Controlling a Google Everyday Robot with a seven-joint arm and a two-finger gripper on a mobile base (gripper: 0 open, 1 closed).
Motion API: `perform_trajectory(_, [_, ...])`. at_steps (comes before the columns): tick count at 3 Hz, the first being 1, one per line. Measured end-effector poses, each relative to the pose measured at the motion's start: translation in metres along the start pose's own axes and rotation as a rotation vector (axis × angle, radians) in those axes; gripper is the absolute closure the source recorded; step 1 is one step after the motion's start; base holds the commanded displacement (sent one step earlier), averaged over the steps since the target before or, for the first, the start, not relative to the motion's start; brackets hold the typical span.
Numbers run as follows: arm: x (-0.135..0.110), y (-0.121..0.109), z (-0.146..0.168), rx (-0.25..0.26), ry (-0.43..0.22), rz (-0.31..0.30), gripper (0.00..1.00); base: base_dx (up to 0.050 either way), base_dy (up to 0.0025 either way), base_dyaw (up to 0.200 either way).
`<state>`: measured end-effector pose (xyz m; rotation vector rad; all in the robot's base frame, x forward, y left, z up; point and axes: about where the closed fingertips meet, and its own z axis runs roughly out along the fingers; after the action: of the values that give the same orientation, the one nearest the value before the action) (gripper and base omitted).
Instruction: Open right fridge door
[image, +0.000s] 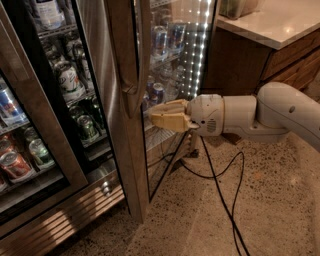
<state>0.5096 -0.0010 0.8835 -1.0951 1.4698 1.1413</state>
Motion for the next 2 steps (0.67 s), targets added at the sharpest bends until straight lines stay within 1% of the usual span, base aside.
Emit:
perform_trajectory(1, [0.0, 0.001, 0.001, -0.005, 0.001, 0.001, 1.0, 0.0, 0.0, 0.0])
perform_trajectory(2, [0.017, 0.023, 0.005, -0.032, 0.004, -0.012, 1.0, 0.0, 0.0, 0.0])
